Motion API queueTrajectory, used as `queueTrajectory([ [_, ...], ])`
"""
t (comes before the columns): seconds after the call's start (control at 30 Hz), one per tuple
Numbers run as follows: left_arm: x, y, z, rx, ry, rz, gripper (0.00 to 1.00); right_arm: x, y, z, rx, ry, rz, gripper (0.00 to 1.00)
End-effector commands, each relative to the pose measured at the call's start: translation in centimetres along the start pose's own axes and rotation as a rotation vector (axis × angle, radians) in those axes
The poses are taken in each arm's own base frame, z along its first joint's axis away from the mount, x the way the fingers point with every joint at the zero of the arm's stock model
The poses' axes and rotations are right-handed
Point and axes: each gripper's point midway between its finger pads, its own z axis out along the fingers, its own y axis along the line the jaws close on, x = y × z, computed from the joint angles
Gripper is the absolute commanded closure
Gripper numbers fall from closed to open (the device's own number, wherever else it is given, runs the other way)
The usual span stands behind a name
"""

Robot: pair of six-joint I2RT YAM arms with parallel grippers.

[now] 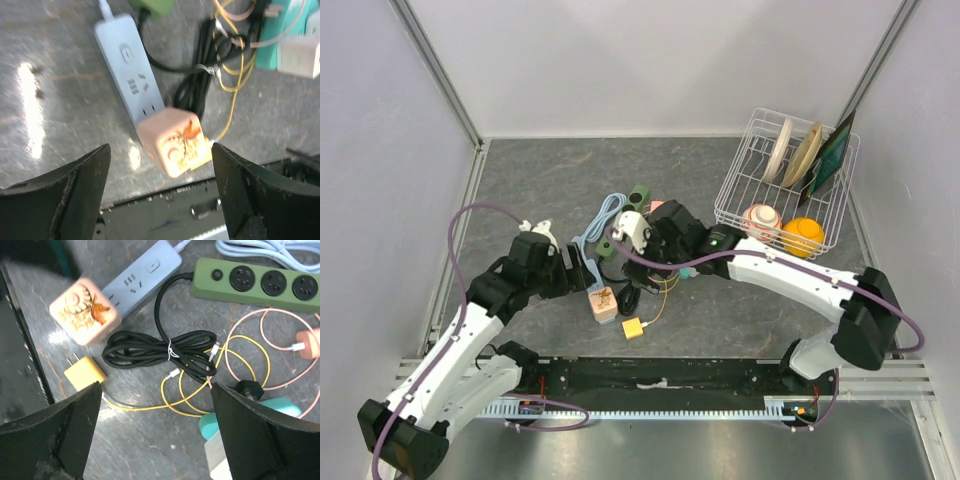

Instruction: Insert the plug

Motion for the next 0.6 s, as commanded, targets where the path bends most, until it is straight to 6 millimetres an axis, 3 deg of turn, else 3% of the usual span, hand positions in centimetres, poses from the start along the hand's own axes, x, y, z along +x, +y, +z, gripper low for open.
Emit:
queueTrajectory([
  [0.0,3.3,-2.4,-1.4,0.069,0.141,-0.077,0.16,-3.1,-0.1,-0.7,0.006,-0.205,0.363,0.02],
  [0.1,5.4,-2.4,-0.8,0.061,0.200,-0.101,0.20,-3.2,1.0,-0.2,-0.035,-0.235,0.574,0.03],
  [0.17,6.0,-2.2,-0.3,0.044,0.216,-0.115,0.22,-2.2,2.1,0.7,-0.074,-0.220,0.705,0.08],
  [0.2,6.4,-1.9,0.0,0.025,0.218,-0.111,0.26,-2.9,2.2,0.9,-0.092,-0.262,0.724,0.10],
  [0.27,6.4,-1.8,0.3,0.011,0.209,-0.117,0.32,-2.1,3.1,2.0,-0.135,-0.254,0.813,0.18],
  [0.3,6.4,-1.4,0.6,-0.009,0.203,-0.119,0.39,-2.8,3.0,2.2,-0.145,-0.288,0.828,0.19],
  [0.4,6.4,-0.8,1.2,-0.041,0.192,-0.121,0.48,-2.8,3.4,3.3,-0.173,-0.298,0.865,0.30],
  [0.57,5.9,-1.2,2.0,-0.031,0.170,-0.131,0.51,-3.3,4.0,5.0,-0.213,-0.295,0.887,0.44],
])
